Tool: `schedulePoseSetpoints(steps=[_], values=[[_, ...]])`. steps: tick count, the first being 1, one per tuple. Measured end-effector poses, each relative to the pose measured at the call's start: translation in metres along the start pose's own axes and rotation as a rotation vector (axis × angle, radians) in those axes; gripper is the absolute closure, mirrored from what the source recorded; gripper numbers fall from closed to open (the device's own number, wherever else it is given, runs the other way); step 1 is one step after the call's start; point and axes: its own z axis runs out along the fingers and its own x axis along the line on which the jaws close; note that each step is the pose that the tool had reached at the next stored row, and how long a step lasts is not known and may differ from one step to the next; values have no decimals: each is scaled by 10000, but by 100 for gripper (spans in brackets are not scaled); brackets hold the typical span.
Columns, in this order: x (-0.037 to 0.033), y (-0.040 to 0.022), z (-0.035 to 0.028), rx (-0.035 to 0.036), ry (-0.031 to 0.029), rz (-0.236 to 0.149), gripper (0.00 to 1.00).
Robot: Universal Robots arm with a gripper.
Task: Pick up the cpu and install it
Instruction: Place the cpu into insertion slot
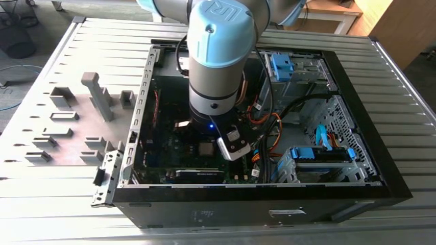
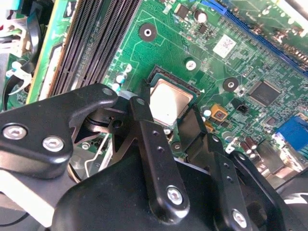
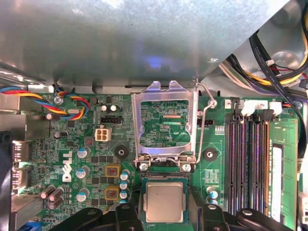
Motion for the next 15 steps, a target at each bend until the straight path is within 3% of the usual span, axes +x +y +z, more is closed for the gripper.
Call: schedulePoseSetpoints(steps=[15], values=[[4,0,8,1,0,2,53]])
